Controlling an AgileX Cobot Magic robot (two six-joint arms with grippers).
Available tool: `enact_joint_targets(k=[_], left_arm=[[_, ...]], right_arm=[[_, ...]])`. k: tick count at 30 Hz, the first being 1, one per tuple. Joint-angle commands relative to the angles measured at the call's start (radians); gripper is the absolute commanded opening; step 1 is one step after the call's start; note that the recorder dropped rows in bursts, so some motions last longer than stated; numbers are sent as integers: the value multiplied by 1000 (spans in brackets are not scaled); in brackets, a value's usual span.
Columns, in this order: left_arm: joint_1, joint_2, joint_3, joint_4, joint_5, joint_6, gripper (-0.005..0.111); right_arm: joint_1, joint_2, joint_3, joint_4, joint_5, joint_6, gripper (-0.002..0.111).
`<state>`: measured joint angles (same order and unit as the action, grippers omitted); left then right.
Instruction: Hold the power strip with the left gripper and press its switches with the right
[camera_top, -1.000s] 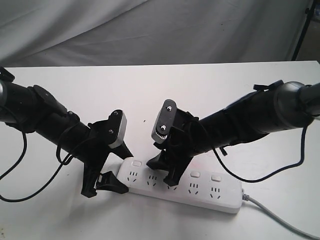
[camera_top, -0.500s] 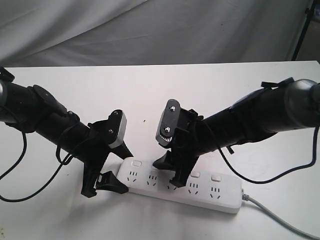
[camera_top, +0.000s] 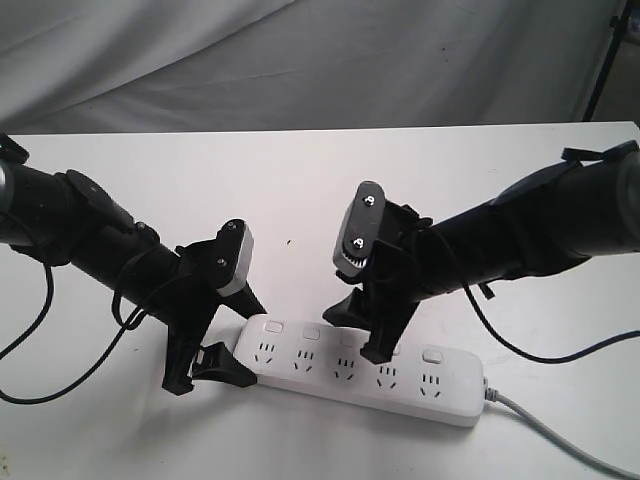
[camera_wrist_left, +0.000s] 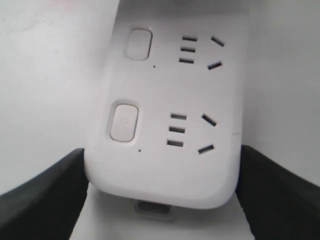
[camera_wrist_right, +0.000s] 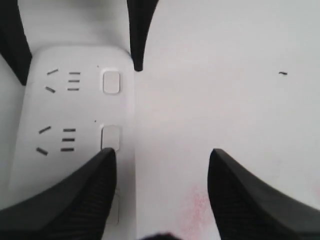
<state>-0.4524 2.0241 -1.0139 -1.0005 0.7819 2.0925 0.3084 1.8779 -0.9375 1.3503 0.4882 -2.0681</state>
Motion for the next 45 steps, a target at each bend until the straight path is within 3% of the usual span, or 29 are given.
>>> enact_joint_targets(k=[1,45], left_arm=[[-6,1,-3,-12,0,0,72],[-6,1,-3,-12,0,0,72]], right_arm=[[-8,-5,31,-9,-13,5,51],[-8,38,36,-110,-78,51,51]])
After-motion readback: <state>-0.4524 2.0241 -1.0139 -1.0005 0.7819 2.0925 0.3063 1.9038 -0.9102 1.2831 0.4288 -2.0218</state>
